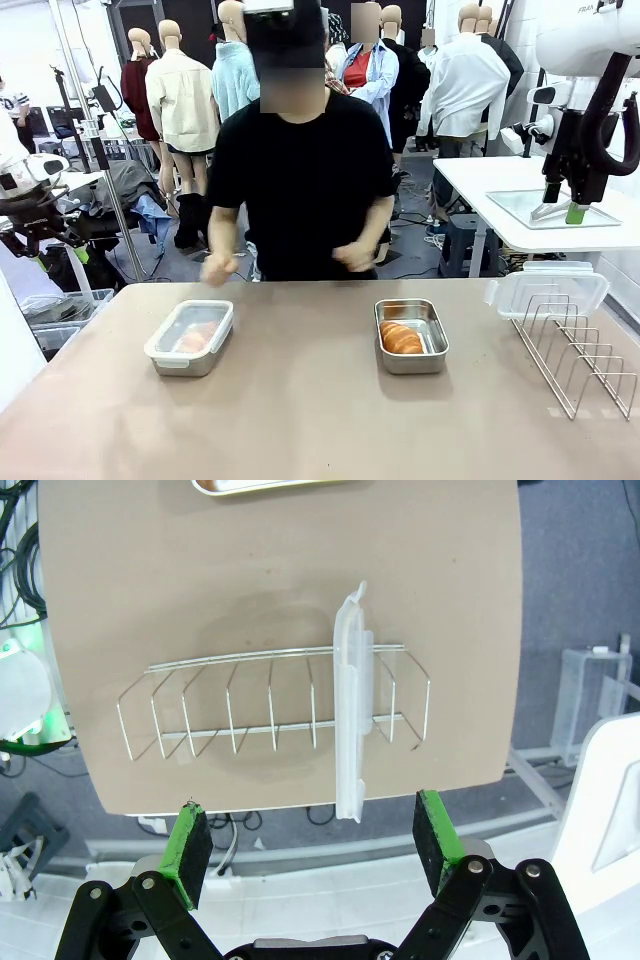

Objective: Place the bread in airtight containers.
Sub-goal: Pick up one Airtight Container lid and hand it to the human.

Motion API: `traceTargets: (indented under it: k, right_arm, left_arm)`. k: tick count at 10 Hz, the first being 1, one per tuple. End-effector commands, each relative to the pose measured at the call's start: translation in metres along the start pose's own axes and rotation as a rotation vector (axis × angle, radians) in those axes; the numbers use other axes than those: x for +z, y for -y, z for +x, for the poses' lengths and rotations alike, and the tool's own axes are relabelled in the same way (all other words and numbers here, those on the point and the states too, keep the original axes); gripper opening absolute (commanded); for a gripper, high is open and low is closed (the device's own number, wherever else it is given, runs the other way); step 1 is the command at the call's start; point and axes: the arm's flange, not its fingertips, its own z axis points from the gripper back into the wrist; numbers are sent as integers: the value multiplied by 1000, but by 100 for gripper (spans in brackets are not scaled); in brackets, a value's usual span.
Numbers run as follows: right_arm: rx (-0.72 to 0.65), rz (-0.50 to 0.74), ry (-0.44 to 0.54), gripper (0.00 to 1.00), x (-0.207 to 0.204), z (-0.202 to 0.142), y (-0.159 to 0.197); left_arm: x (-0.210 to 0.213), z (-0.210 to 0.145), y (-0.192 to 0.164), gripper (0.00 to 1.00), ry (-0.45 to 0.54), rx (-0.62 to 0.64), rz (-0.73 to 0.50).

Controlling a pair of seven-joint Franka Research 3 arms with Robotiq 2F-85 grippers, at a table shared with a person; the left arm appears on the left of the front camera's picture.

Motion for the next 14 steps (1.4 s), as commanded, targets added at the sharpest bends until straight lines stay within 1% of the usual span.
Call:
traceTargets:
  k: [1, 14]
  right_arm:
    - [13, 10, -7, 100, 1, -1, 0]
    - [13, 10, -7, 100, 1, -1, 0]
  left_arm:
    - [2, -1, 0, 72, 6, 6, 18]
    - [2, -1, 0, 72, 6, 6, 18]
